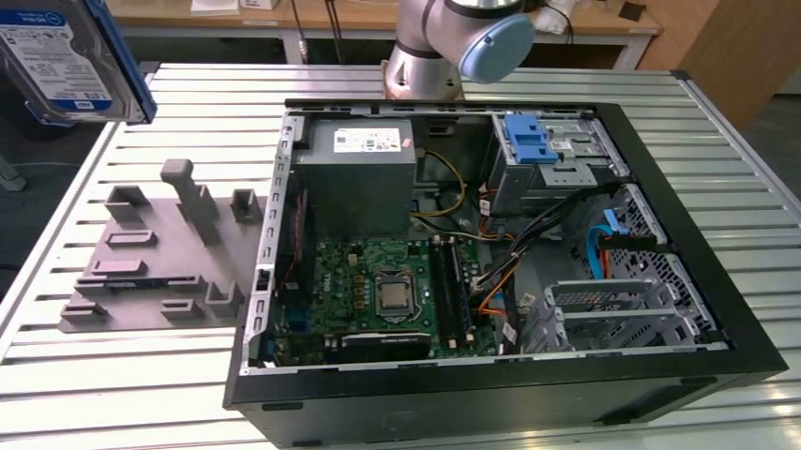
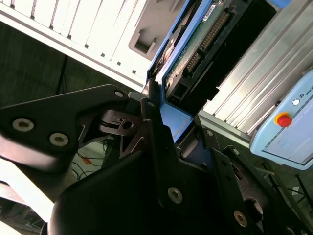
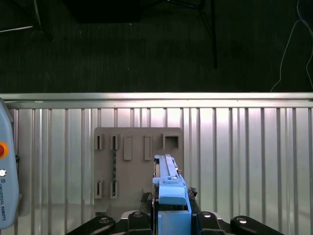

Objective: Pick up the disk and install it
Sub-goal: 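Pick up the disk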

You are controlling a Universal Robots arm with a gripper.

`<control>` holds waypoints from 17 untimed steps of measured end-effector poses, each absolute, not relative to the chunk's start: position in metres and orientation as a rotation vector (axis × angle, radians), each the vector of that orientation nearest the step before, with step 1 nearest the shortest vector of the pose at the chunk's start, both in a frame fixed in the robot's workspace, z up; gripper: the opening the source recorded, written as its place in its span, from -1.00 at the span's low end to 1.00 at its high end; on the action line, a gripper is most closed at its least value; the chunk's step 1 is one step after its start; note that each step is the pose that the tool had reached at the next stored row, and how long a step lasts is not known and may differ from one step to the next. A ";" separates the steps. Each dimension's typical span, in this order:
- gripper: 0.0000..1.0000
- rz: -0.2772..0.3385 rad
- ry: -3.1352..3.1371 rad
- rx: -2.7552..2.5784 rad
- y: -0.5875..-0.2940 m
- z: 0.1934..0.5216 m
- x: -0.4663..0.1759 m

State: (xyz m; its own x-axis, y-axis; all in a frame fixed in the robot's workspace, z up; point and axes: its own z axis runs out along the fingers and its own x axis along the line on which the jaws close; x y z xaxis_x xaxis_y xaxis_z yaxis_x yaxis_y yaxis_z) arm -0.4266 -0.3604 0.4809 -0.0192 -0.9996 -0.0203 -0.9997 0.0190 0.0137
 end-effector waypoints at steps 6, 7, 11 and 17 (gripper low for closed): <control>-0.27 0.039 2.239 -2.197 -0.362 0.481 -0.420; -0.27 0.040 2.239 -2.197 -0.362 0.481 -0.419; -0.27 0.040 2.240 -2.197 -0.363 0.481 -0.416; -0.27 0.041 2.240 -2.197 -0.365 0.481 -0.413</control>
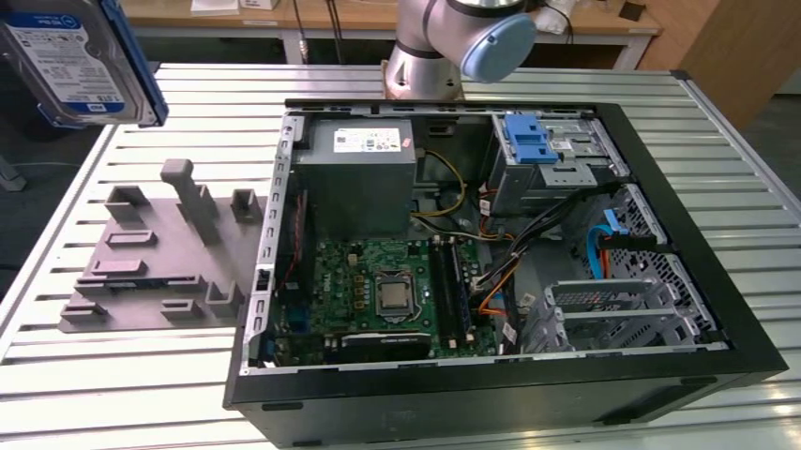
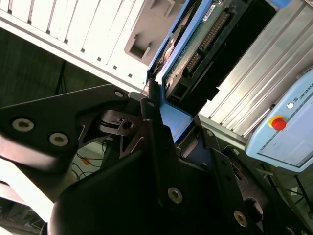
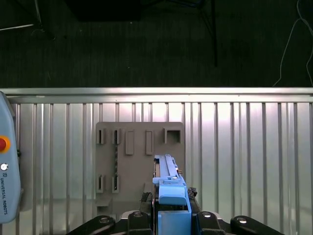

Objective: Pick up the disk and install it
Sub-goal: 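Pick up the disk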

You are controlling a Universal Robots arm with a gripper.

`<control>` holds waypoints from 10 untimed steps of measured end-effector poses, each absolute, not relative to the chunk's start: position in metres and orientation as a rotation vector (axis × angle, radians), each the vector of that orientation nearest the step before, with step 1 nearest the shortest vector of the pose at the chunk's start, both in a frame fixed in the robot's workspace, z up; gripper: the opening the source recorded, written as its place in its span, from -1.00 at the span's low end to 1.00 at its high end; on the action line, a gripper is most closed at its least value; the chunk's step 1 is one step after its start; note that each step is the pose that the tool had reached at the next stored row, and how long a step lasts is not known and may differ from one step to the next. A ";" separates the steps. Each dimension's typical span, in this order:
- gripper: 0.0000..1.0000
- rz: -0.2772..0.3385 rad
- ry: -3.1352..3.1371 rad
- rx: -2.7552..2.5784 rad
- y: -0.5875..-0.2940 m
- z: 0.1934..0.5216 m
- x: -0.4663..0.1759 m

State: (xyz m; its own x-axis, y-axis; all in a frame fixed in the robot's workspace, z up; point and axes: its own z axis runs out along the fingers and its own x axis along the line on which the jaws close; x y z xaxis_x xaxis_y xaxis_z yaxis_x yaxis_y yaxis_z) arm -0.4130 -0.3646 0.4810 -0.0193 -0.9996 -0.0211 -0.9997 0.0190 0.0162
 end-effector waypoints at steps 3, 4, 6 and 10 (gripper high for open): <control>-0.27 0.042 2.240 -2.198 -0.366 0.481 -0.411; -0.27 0.042 2.240 -2.197 -0.366 0.481 -0.410; -0.27 0.042 2.240 -2.198 -0.366 0.481 -0.409; -0.27 0.043 2.240 -2.198 -0.367 0.481 -0.406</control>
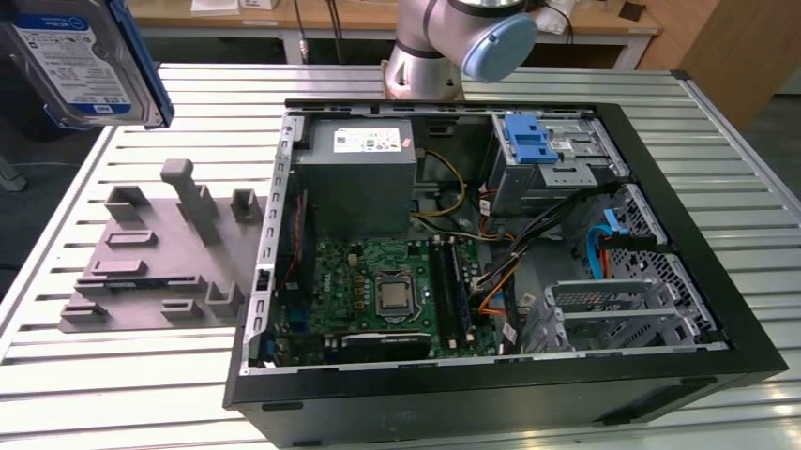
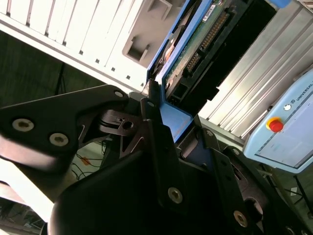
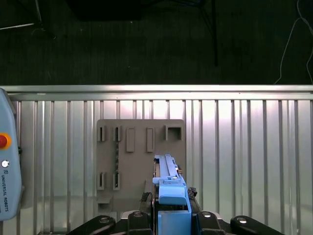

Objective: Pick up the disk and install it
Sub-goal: 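Pick up the disk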

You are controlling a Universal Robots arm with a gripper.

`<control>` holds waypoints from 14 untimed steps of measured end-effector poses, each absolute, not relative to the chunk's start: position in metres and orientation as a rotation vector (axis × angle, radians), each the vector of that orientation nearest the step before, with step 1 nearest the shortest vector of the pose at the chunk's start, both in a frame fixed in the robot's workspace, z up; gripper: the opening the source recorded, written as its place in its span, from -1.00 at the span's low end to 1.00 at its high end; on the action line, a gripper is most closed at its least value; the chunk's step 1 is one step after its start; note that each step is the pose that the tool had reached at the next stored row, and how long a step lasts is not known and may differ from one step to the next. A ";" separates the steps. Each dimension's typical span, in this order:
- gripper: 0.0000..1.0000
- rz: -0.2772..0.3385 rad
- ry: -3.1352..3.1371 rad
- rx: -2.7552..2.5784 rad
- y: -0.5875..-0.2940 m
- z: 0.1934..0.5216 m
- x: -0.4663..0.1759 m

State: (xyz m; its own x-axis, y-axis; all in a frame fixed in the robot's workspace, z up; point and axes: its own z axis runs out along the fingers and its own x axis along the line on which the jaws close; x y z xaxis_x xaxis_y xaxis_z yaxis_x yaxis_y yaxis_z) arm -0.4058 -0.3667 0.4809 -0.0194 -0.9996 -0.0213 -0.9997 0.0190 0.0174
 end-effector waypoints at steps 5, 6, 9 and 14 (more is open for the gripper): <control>-0.27 0.044 2.241 -2.198 -0.367 0.481 -0.399; -0.27 0.045 2.241 -2.199 -0.367 0.481 -0.398; -0.27 0.046 2.242 -2.199 -0.368 0.481 -0.394; -0.27 0.046 2.242 -2.199 -0.374 0.481 -0.392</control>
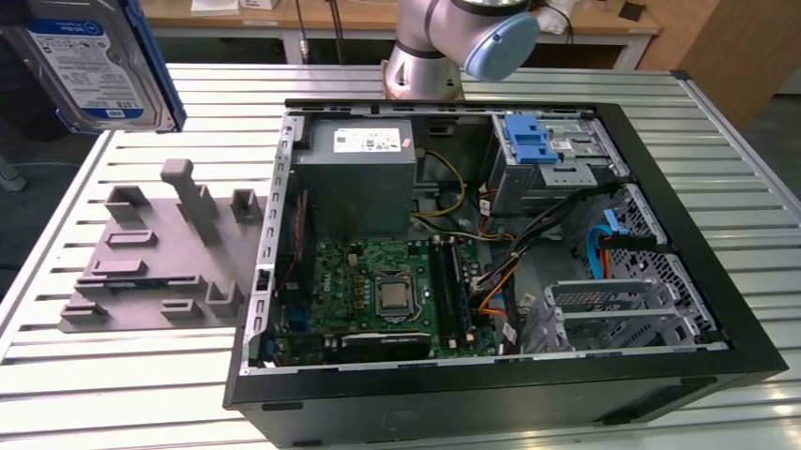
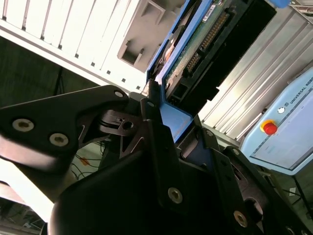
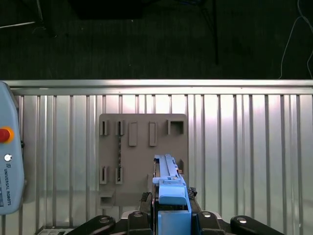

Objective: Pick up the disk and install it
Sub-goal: 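Pick up the disk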

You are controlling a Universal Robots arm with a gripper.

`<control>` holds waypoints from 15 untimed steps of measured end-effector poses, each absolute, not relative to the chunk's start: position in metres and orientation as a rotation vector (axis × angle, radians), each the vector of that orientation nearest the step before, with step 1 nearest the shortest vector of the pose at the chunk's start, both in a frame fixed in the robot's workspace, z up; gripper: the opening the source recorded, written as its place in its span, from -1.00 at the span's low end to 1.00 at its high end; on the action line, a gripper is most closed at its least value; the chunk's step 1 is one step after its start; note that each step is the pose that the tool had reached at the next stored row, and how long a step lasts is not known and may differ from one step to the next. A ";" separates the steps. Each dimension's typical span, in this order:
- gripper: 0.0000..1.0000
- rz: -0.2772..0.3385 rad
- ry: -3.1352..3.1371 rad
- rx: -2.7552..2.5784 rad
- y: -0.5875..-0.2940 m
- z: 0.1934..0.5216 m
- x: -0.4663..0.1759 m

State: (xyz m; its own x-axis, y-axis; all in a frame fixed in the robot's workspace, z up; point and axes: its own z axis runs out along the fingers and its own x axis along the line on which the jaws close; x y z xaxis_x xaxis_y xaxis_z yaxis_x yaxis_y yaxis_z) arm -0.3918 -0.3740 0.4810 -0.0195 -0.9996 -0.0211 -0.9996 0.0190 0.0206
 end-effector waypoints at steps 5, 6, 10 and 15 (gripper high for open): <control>-0.27 0.047 2.242 -2.199 -0.379 0.481 -0.387; -0.27 0.047 2.242 -2.200 -0.380 0.481 -0.384; -0.27 0.048 2.243 -2.200 -0.381 0.481 -0.374; -0.27 0.049 2.244 -2.201 -0.381 0.481 -0.361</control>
State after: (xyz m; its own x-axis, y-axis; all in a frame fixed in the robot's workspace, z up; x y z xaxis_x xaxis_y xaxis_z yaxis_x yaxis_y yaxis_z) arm -0.3610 -0.3809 0.4810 -0.0196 -0.9996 -0.0210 -0.9995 0.0191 0.0234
